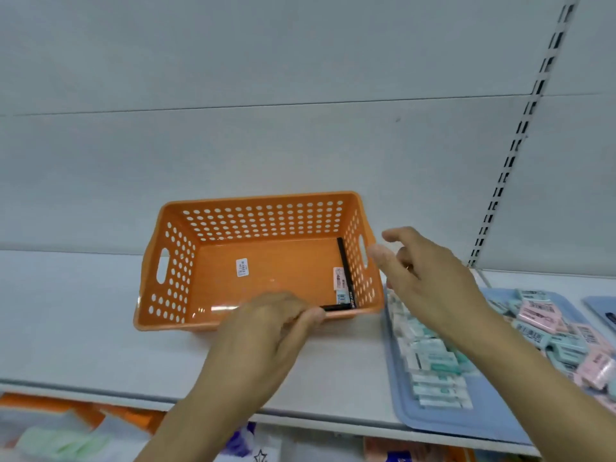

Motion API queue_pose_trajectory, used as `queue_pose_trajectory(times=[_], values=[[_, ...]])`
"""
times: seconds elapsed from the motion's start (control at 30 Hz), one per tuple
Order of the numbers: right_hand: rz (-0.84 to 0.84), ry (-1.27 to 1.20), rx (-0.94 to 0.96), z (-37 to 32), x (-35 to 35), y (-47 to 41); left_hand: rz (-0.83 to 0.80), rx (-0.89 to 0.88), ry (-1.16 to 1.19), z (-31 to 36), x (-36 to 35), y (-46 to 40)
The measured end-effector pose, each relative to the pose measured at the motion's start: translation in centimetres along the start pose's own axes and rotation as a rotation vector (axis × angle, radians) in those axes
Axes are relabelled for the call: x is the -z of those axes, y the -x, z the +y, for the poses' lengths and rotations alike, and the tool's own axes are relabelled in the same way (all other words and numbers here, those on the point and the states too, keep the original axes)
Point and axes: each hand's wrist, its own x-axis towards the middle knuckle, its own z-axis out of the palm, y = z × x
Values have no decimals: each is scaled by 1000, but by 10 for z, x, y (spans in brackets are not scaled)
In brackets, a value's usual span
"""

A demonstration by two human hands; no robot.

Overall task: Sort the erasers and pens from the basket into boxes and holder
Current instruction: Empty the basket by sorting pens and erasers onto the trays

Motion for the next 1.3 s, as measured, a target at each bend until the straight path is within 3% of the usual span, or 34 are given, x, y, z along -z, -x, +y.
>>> queue_pose_trajectory(times=[0.13,0.23,0.4,0.5,0.6,0.67,0.73,0.83,0.9,1.1,1.3], values=[[-39,156,-14,-11,-22,-17,-216,29,106,-4,13,-3],[35,132,4,-13,-30,-8,-253,-53,29,-8,13,-40],[66,129,5,-15,-31,-2,-387,-647,-351,-14,-19,-104],[60,152,-3,-16,-31,-1,-307,-905,-547,-14,-27,-117],[52,164,-25,-15,-31,-2,-185,-1041,-600,-20,-29,-122],[50,171,-15,-14,-30,-2,-128,-973,-535,-15,-20,-121],[42,177,-9,-13,-29,-2,-140,-753,-456,-11,-8,-114],[42,155,-9,-14,-30,-3,-418,-338,-331,-16,-6,-103],[35,116,-19,-15,-29,-4,-606,-156,-280,-19,-10,-96],[15,92,-39,-18,-29,-7,-928,123,-128,-13,-16,-102],[13,45,-43,-18,-30,-10,-1110,150,-220,1,-8,-121]])
